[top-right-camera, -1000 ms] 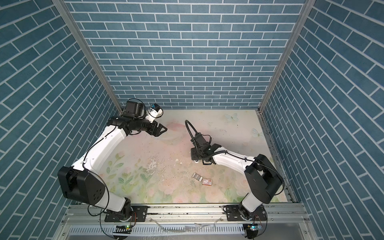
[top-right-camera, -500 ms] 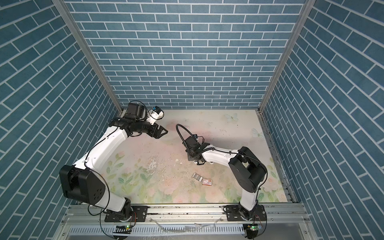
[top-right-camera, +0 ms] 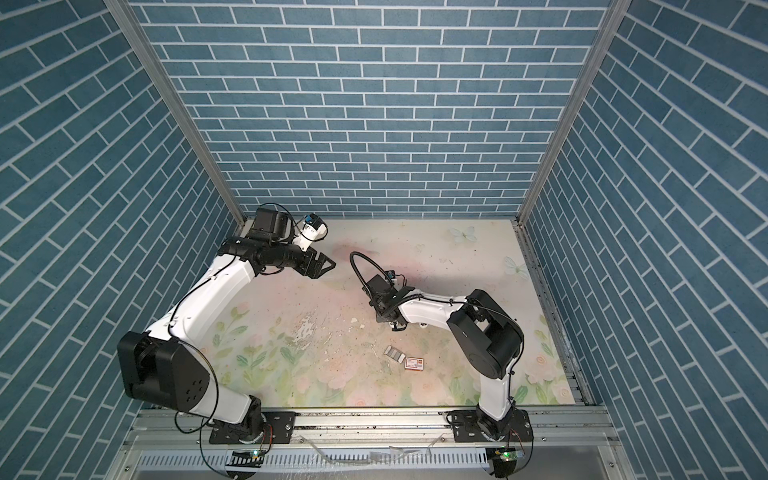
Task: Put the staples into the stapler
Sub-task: 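Carry the smaller pink stapler with the right gripper toward the larger stapler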
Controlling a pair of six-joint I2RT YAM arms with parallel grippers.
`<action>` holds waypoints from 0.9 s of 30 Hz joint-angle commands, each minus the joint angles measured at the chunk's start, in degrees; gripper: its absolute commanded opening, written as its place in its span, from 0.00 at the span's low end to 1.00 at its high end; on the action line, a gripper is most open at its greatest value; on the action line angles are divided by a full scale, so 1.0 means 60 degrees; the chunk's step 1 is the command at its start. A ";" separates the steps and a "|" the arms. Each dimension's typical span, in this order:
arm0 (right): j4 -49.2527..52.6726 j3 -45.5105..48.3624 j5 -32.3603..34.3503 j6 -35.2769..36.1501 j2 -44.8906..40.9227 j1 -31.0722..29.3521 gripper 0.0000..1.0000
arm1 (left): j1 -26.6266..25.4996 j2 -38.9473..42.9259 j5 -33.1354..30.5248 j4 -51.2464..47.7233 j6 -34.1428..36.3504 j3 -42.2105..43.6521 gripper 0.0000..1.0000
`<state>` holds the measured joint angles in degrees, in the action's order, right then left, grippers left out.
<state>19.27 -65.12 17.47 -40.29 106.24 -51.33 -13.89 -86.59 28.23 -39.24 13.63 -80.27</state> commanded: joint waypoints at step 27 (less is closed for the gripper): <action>-0.0066 0.0454 0.0172 -0.0748 0.0123 -0.0102 0.34 | -0.0029 0.0394 0.0175 0.0160 -0.0129 0.0546 0.86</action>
<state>18.63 -63.05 17.58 -42.26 106.34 -51.48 -13.91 -85.54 28.58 -38.65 13.23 -77.62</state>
